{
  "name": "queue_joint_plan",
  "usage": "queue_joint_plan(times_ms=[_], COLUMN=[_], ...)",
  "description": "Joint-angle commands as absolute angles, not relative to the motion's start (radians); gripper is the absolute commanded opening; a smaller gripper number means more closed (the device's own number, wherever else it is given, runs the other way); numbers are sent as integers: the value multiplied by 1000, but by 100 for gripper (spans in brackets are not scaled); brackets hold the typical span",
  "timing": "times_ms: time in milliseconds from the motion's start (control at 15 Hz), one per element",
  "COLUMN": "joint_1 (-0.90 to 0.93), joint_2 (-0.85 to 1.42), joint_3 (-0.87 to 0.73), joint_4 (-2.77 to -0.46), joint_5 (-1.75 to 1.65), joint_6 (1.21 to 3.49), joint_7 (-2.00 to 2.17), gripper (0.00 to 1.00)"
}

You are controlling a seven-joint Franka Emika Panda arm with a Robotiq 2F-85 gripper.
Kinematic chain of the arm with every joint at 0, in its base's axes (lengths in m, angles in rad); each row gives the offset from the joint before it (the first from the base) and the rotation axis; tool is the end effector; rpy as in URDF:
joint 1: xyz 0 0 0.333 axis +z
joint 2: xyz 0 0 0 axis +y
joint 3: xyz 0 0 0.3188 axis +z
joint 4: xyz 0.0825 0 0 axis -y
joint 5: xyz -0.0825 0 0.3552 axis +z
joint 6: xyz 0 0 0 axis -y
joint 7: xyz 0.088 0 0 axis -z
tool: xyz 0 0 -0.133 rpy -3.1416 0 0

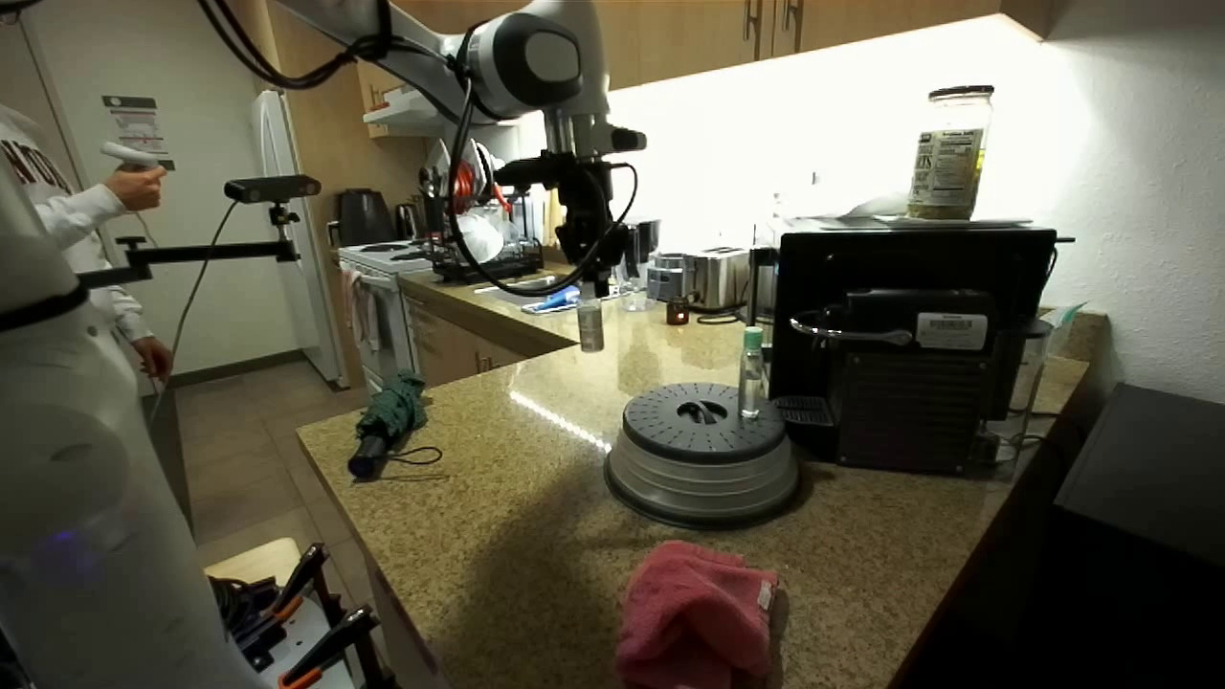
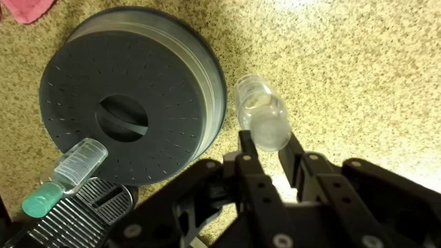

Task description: Pick up the bottle and put it on the counter

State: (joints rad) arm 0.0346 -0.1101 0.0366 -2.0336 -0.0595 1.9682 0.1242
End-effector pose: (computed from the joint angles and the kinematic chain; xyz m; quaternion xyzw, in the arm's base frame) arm 0.5018 0.0310 0.4849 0.9992 -0.0156 0.0251 0.0274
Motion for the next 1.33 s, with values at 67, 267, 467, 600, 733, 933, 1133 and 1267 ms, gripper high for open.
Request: queue_joint_plan(times_ms=[67, 267, 467, 600, 733, 933, 1133, 1267], joint_1=[56, 72, 86, 97, 107, 122, 134, 142], joint_2=[-144, -144, -137, -131, -125, -112, -97, -82], joint_3=[51, 64, 80, 90, 102, 118, 131, 138], joint_4=[-2071, -2076, -2076, -2078, -2076, -2068, -2065, -2058], joint_5=[-39, -39, -45, -45, -44, -42, -31, -26], joint_6=[1963, 1969, 1979, 1995, 2006, 2015, 2035, 2048], joint_7=[35, 18, 18, 23, 29, 36, 36, 41], gripper=[8, 8, 8, 8, 8, 8, 8, 8])
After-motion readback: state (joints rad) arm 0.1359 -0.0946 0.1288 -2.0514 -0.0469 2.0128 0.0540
